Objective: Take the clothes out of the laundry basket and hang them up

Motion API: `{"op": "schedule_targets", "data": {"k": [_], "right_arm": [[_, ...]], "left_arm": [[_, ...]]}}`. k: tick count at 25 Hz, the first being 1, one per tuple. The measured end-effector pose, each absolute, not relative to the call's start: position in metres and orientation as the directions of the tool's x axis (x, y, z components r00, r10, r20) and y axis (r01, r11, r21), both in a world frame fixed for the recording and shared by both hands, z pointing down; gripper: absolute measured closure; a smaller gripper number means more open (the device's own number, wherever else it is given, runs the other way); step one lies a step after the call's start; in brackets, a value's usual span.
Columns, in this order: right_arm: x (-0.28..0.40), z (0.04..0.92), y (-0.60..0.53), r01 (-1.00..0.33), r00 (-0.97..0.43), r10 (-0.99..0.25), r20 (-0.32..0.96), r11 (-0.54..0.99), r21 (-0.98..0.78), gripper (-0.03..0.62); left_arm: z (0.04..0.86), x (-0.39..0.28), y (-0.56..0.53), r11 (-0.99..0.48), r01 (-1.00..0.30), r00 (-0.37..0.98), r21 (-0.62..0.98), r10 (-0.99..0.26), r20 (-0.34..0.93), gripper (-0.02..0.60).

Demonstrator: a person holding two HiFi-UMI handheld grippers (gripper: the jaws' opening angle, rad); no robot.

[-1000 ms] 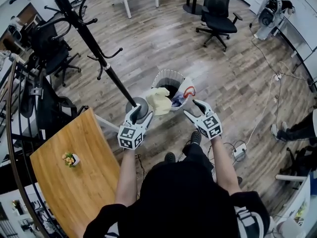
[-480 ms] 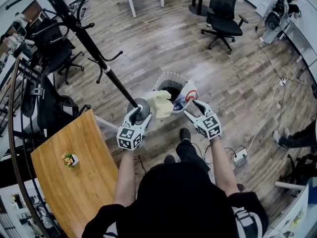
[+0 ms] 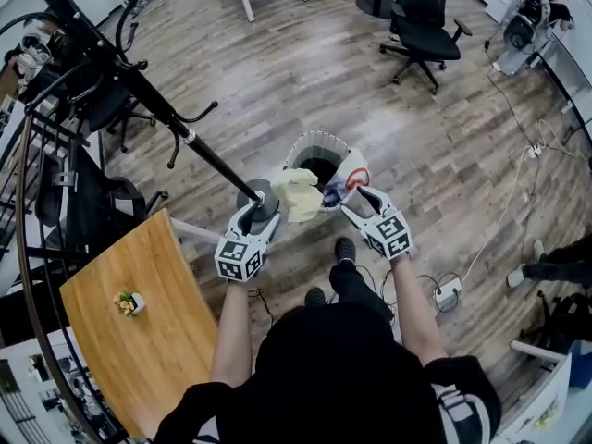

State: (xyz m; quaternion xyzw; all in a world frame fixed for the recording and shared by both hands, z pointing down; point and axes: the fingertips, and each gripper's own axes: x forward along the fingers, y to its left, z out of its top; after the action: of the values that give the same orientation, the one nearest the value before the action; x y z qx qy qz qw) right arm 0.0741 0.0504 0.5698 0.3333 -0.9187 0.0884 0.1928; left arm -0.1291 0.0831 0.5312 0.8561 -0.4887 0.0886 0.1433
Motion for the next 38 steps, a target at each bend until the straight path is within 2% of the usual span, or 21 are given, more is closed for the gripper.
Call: {"op": "schedule_targets", "data": {"k": [14, 29, 38], "right_arm": [[0.072, 0.596, -0.020, -0.572, -0.755, -0.484, 0.442, 0.816, -0.085, 0.329], [0.063, 0.638, -0.069, -0.427, -0.822, -0.301, 0.483, 0.887, -0.175, 0.341], [0.047, 0.656, -0.078, -0.388, -0.824, -0.245, 0.511, 0.901, -0.195, 0.341]], "left_arm": [[0.551, -0.124, 0.028, -0.403, -0.900, 0.436, 0.168, -0.827, 0.355, 0.325], [0.565, -0.123, 0.003, -0.215, -0.960, 0.271, 0.178, -0.874, 0.403, 0.325], [0.599, -0.118, -0.001, -0.193, -0.956, 0.277, 0.222, -0.842, 0.463, 0.325]]}}
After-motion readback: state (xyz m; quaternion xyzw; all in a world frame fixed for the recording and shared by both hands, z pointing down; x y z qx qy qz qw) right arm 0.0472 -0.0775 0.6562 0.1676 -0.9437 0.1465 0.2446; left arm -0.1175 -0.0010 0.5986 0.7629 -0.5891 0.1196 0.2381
